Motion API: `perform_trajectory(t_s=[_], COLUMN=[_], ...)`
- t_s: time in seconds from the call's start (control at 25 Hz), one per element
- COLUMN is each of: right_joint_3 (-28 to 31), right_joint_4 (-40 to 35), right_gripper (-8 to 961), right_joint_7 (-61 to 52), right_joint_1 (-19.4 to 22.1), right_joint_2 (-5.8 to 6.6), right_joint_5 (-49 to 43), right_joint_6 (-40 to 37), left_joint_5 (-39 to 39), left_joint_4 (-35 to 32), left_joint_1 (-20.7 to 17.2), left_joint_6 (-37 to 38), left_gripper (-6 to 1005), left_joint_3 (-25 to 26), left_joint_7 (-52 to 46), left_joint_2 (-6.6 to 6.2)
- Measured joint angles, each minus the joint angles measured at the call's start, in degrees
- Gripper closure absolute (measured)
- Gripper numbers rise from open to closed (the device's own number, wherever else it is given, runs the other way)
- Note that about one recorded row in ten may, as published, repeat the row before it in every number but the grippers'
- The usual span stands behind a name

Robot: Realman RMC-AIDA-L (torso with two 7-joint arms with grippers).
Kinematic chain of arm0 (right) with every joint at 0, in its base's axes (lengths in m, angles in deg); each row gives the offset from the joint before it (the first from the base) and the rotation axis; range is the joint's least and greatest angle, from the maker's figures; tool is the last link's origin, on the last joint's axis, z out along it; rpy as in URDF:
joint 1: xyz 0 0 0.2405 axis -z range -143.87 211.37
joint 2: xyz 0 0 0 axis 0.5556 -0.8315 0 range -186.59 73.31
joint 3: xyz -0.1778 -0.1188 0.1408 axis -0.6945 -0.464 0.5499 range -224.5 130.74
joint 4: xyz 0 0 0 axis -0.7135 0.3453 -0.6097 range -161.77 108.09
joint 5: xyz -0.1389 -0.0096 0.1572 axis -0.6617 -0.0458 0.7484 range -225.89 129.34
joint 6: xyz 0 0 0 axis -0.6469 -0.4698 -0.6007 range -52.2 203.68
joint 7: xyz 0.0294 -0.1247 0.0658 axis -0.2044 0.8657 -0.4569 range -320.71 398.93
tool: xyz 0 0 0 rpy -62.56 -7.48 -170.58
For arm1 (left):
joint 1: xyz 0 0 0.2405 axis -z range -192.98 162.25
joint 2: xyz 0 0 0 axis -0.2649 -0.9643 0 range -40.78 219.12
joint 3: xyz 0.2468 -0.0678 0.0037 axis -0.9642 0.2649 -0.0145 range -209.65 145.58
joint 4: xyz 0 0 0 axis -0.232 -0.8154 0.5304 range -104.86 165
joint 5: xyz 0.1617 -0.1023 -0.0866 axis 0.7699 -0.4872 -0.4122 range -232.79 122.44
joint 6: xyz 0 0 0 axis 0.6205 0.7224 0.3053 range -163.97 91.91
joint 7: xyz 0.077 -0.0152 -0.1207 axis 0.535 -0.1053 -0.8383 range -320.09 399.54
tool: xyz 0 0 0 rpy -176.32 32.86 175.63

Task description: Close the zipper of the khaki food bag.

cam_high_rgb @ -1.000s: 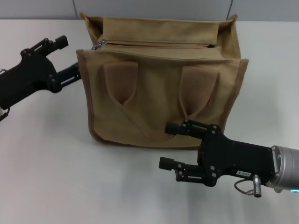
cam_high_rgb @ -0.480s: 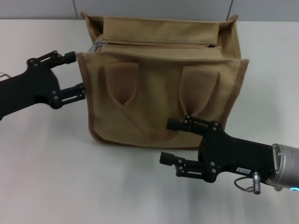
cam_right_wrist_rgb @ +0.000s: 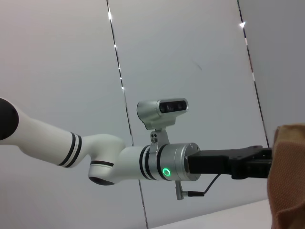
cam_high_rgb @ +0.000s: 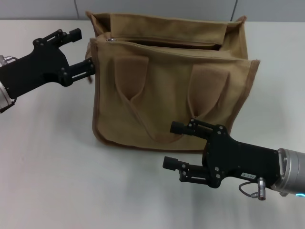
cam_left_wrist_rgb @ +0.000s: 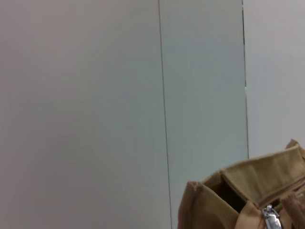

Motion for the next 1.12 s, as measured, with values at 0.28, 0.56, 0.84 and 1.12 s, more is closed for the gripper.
perform_trajectory(t_s=[0.28,0.56,0.84,1.12], right_joint_3=[0.0,0.0,0.1,0.1], right_joint_4=[0.0,0.1,0.4,0.6], right_gripper=[193,194,195,196], right_joint_7=[0.0,0.0,0.0,0.0], right_joint_1=[-0.1,-0.4,-0.4,-0.3], right_joint_2=[0.00,0.00,0.00,0.00], right_joint_5=[0.0,0.0,0.0,0.0], right_joint_6=[0.0,0.1,0.6,0.6], left_joint_5=[-0.7,-5.9,-7.8,-8.0], left_joint_4=[0.3,2.2,2.9,3.5], left_joint_1=[0.0,-0.4,-1.0,-1.4], left_joint_6=[0.1,0.5,0.6,1.7], left_gripper=[234,235,236,264], left_joint_3=[-0.1,-0.4,-0.4,-1.2], left_joint_7=[0.1,0.1,0.4,1.0], left_joint_2=[0.06,0.21,0.19,0.25])
